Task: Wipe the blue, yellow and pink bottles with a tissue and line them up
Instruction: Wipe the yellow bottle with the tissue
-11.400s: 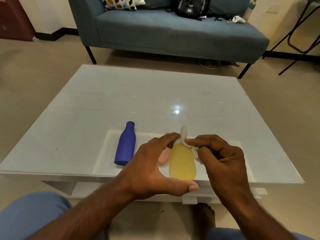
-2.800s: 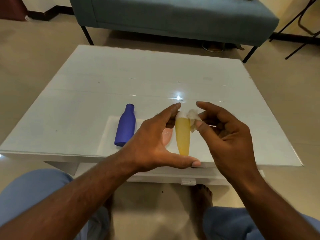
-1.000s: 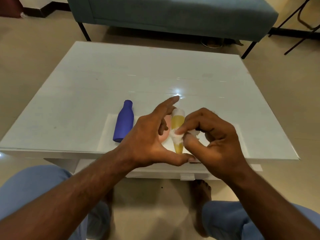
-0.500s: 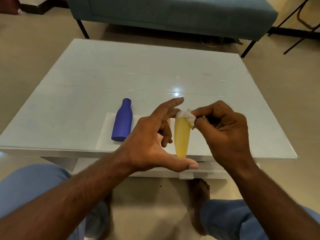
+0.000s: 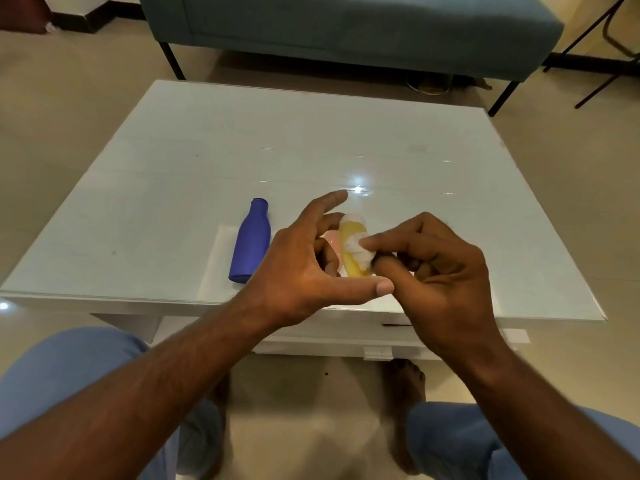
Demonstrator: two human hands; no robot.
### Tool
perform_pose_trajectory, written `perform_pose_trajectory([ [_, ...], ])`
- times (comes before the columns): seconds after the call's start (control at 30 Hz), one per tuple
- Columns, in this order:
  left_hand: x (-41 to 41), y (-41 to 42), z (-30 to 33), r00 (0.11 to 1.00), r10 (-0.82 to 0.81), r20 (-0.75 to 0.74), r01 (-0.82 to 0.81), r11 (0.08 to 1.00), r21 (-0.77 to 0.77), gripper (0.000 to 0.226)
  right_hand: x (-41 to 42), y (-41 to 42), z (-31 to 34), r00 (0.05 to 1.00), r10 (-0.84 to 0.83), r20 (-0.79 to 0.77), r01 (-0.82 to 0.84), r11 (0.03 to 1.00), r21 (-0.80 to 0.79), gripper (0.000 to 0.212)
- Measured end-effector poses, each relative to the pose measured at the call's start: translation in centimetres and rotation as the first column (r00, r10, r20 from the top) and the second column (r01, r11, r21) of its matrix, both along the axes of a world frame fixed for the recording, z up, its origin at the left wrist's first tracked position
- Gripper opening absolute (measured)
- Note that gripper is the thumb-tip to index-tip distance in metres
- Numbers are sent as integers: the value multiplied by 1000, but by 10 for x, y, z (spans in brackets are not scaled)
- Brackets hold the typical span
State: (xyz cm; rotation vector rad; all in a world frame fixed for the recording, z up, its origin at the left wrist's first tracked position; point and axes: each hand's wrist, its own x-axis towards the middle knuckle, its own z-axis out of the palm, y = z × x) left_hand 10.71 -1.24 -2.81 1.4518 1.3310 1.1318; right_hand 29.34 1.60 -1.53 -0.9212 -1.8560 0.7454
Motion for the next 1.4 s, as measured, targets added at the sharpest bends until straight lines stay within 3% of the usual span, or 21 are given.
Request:
perform_pose_trajectory([
  [0.1, -1, 1, 2, 999, -6, 42, 6, 1000, -5, 112, 2, -5, 9, 993, 88, -82, -88, 996, 9, 22],
  [0.23, 1, -2, 1, 998, -68, -4, 68, 997, 32, 115, 0, -6, 15, 983, 156, -93, -158, 987, -11, 11],
  [0.33, 7, -7, 3, 995, -92, -41, 94, 994, 51, 116, 2, 4, 12, 992, 77, -96, -85, 993, -87, 7],
  [0.47, 10, -9, 2, 995, -91, -34, 93, 992, 85, 114, 6, 13, 7, 985, -59, -160, 19, 969, -245, 22],
  [0.6, 7, -7, -2, 996, -33, -82, 42, 994, 104, 117, 3, 5, 7, 993, 28, -117, -48, 983, -176, 15],
  [0.73, 1, -2, -3, 997, 49, -61, -41, 991, 125, 110, -2, -2, 8, 987, 129, -99, -139, 985, -106, 21],
  [0.83, 5, -2, -2, 998, 47, 37, -50, 994, 100, 100, -3, 1, 5, 991, 18, -134, -38, 988, -151, 15],
  [0.97, 12, -6, 5, 984, 24, 178, -37, 997, 74, 99, 0, 5, 5, 981, -80, -178, 52, 987, -153, 22],
  [1.13, 18, -4, 13, 903, 96, 419, -107, 994, 2, 106, -1, 3, 0, 979, -60, -194, 22, 982, -189, 21],
  [1.23, 19, -1, 13, 804, 172, 569, -118, 984, -131, 108, -5, -2, 2, 988, 53, -146, -70, 991, -115, 41],
  [1.3, 17, 0, 11, 776, 152, 612, -59, 984, -171, 102, -6, -4, 1, 995, 64, -71, -66, 998, -16, 50],
  [1.4, 15, 1, 10, 776, 61, 628, 69, 981, -180, 76, -5, 0, -1, 997, -17, -75, 20, 999, 29, 42],
])
